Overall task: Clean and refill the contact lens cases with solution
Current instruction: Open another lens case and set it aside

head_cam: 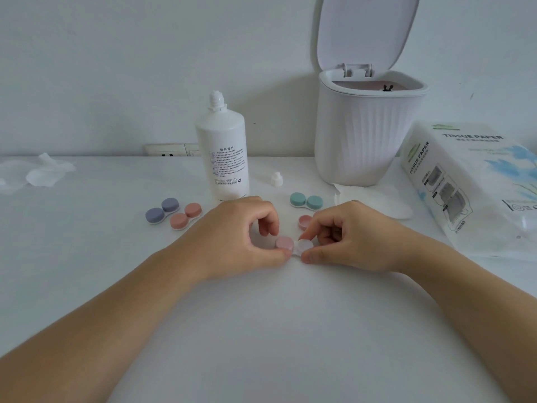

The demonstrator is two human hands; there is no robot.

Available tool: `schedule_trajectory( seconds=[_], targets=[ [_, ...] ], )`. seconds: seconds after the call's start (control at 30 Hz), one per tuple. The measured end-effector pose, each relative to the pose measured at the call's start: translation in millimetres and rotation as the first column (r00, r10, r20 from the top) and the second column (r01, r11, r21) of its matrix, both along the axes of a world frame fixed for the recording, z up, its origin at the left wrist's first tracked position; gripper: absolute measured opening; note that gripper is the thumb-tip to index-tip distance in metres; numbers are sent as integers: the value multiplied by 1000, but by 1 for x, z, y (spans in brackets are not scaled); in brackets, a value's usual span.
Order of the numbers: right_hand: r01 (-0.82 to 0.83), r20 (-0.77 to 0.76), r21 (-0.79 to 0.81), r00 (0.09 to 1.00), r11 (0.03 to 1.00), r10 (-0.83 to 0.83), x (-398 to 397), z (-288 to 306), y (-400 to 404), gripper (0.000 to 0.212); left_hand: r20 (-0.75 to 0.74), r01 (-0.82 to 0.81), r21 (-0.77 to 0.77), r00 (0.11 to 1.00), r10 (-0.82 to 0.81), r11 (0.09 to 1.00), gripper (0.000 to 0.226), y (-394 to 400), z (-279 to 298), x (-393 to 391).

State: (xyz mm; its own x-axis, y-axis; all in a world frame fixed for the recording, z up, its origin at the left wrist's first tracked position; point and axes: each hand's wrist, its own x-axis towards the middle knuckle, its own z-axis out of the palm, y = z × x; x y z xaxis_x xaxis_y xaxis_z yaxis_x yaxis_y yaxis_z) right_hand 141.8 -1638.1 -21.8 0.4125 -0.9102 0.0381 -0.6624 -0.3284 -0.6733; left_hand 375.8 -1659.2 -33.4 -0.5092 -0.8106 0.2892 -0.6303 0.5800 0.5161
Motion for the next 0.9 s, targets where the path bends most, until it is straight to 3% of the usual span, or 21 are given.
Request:
schedule_trajectory(
  seconds=[0.2,0.3,0.43,0.57,0.73,0.9],
  targets=[
    [12,8,-29,1000,1000,-11,0,2,0,15,-12,84,59,996,-84,995,15,3,0,-5],
    [16,-1,-26,1000,1000,-16,1,2,0,15,-3,50,45,999,-50,998,7,3,0,-6],
    [13,1,-24,1000,1000,-13,2,2,1,14,1,-8,74,1000,8,997,29,0,-2,-7],
    [16,6,-21,1000,1000,-16,2,3,1,15,21,39,149,999,-43,988,50,-1,2,-7],
    [17,8,-21,1000,1000,-16,2,4,2,15,-5,112,79,994,-112,991,21,3,1,-8],
    [12,6,-11,1000,1000,-11,2,4,3,15,-9,50,73,999,-50,996,5,4,-1,-11]
  ],
)
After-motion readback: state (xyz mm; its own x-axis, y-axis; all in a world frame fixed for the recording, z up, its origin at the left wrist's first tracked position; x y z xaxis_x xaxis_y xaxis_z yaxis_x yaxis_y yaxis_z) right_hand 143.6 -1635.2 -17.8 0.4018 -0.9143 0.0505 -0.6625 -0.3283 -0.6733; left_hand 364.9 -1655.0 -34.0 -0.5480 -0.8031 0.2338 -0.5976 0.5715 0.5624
